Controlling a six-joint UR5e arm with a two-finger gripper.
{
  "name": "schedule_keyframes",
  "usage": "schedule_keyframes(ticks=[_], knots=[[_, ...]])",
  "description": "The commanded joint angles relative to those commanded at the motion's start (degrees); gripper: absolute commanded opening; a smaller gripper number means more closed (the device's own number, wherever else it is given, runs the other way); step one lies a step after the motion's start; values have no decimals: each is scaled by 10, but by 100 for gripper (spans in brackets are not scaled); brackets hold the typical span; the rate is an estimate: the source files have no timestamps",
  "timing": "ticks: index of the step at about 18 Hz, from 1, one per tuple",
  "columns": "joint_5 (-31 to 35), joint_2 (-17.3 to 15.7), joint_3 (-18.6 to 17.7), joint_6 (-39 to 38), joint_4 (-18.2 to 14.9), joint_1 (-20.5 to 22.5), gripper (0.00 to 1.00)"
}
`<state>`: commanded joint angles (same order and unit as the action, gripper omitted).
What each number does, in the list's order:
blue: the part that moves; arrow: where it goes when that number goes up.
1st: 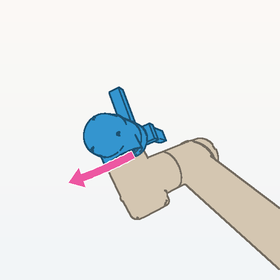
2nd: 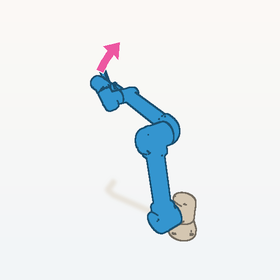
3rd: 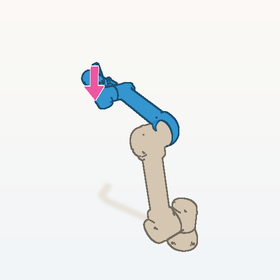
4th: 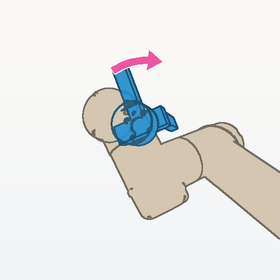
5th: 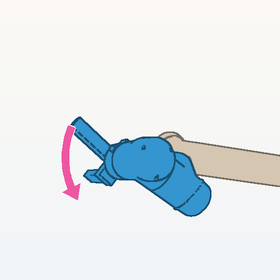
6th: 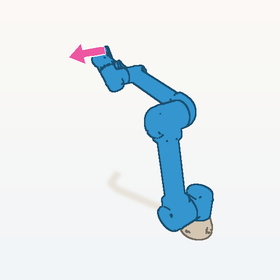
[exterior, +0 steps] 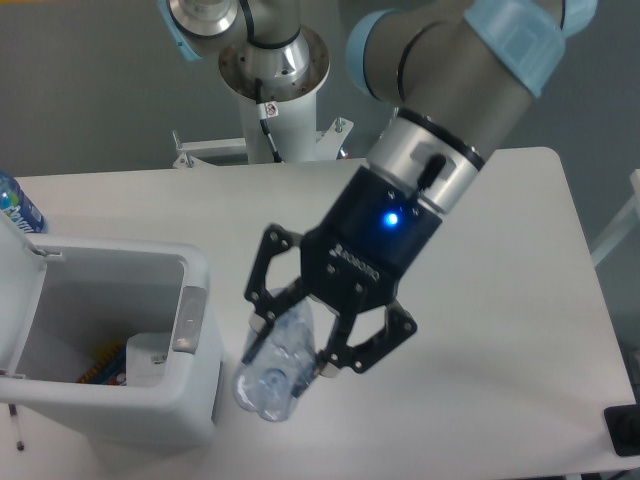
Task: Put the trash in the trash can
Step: 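Lift the water bottle and carry it over the trash bin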
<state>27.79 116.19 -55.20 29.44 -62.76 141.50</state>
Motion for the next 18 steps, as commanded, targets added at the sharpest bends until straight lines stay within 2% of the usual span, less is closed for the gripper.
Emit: schedule_keyframes(ticks=[2, 7, 14, 18], knots=[[-23, -4, -3, -1, 1, -8, 47], [-23, -14, -19, -17, 1, -25, 49], [-21, -10, -31, -23, 8, -71, 49], [-19, -4, -52, -22, 50, -100, 49]])
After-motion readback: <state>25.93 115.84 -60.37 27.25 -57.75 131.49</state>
